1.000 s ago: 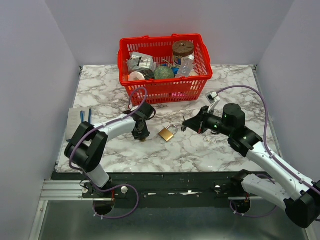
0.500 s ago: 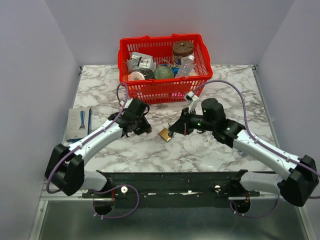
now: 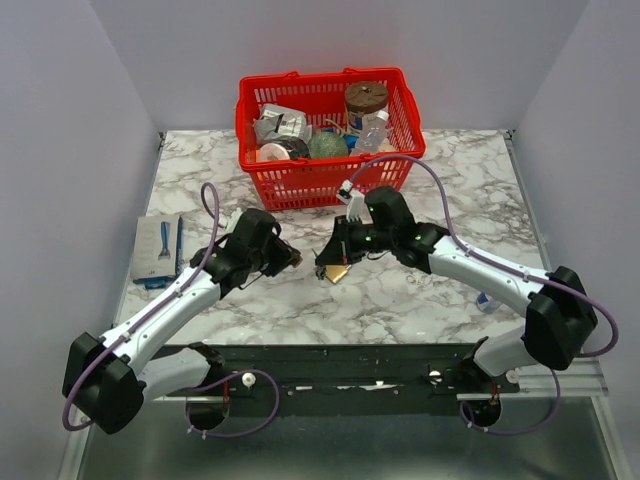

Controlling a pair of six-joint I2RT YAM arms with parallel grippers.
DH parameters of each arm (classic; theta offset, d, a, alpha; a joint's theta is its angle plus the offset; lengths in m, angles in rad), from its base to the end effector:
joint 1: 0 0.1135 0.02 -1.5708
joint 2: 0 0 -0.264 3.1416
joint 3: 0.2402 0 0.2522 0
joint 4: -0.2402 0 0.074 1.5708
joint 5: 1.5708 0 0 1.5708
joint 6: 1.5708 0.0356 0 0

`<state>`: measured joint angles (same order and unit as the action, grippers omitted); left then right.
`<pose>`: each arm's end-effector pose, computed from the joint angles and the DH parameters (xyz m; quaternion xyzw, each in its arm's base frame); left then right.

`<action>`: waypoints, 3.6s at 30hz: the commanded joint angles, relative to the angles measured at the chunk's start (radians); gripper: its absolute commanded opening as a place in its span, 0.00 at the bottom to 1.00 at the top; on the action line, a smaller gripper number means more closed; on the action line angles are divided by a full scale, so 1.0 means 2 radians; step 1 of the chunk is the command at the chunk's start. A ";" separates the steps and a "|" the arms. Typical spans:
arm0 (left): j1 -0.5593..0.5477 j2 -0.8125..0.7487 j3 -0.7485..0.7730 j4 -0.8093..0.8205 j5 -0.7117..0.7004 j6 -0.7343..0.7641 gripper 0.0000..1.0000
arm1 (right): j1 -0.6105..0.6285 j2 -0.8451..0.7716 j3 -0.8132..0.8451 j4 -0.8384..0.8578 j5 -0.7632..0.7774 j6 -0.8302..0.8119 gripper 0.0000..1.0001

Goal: Unlock with the key

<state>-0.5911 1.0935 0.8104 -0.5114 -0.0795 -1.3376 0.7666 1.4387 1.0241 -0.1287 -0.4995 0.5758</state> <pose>0.1904 -0.1244 0.2591 -0.3512 0.8557 -0.2898 0.2458 0.2213 0.2368 0.2770 -0.2013 0.8285 0.4647 0.2390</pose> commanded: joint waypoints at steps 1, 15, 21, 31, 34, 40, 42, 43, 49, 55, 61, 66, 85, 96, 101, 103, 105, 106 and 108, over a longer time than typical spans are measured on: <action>-0.001 -0.017 -0.003 0.007 -0.007 -0.025 0.00 | 0.007 0.031 0.027 -0.005 -0.036 0.013 0.01; -0.001 -0.027 0.010 0.013 -0.011 -0.029 0.00 | 0.019 0.073 0.058 -0.026 -0.052 0.006 0.01; -0.001 -0.034 0.017 0.009 -0.014 -0.030 0.00 | 0.019 0.081 0.060 -0.036 -0.049 0.004 0.01; -0.001 -0.041 0.020 0.004 -0.014 -0.030 0.00 | 0.019 0.093 0.068 -0.042 -0.056 0.004 0.01; -0.001 -0.045 0.020 0.003 -0.013 -0.030 0.00 | 0.019 0.094 0.068 -0.043 -0.055 0.004 0.01; -0.001 -0.047 0.018 0.002 -0.013 -0.031 0.00 | 0.019 0.096 0.069 -0.045 -0.055 0.004 0.01; -0.001 -0.047 0.016 0.002 -0.012 -0.031 0.00 | 0.019 0.095 0.069 -0.045 -0.054 0.005 0.01; -0.001 -0.048 0.015 0.003 -0.012 -0.031 0.00 | 0.019 0.095 0.069 -0.045 -0.054 0.005 0.01; -0.001 -0.048 0.011 0.006 -0.009 -0.033 0.00 | 0.019 0.097 0.071 -0.045 -0.056 0.004 0.01; -0.002 -0.043 0.011 0.007 0.001 -0.031 0.00 | 0.019 0.097 0.073 -0.044 -0.052 0.003 0.01; -0.004 -0.037 0.012 0.009 0.004 -0.029 0.00 | 0.019 0.097 0.074 -0.045 -0.049 0.001 0.01; -0.006 -0.031 0.016 0.013 0.007 -0.027 0.00 | 0.019 0.100 0.077 -0.045 -0.048 0.000 0.01; -0.007 -0.030 0.018 0.013 0.008 -0.026 0.00 | 0.019 0.109 0.086 -0.061 -0.026 -0.002 0.01; -0.008 -0.033 0.016 0.010 0.008 -0.027 0.00 | 0.019 0.095 0.089 -0.064 0.011 -0.006 0.01; -0.009 -0.034 0.016 0.008 0.008 -0.026 0.00 | 0.019 0.091 0.089 -0.063 0.027 -0.007 0.01; -0.009 -0.034 0.015 0.007 0.008 -0.027 0.00 | 0.019 0.089 0.088 -0.061 0.030 -0.007 0.01; -0.010 -0.034 0.014 0.007 0.008 -0.027 0.00 | 0.019 0.086 0.086 -0.059 0.034 -0.006 0.01; -0.010 -0.034 0.014 0.007 0.008 -0.027 0.00 | 0.019 0.084 0.085 -0.057 0.036 -0.007 0.01; -0.010 -0.035 0.013 0.007 0.008 -0.027 0.00 | 0.019 0.081 0.084 -0.055 0.041 -0.009 0.01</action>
<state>-0.6025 1.0370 0.8227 -0.5011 -0.0792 -1.3888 0.8062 1.6314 1.1728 -0.2493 -0.4946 0.5743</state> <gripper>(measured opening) 0.363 0.016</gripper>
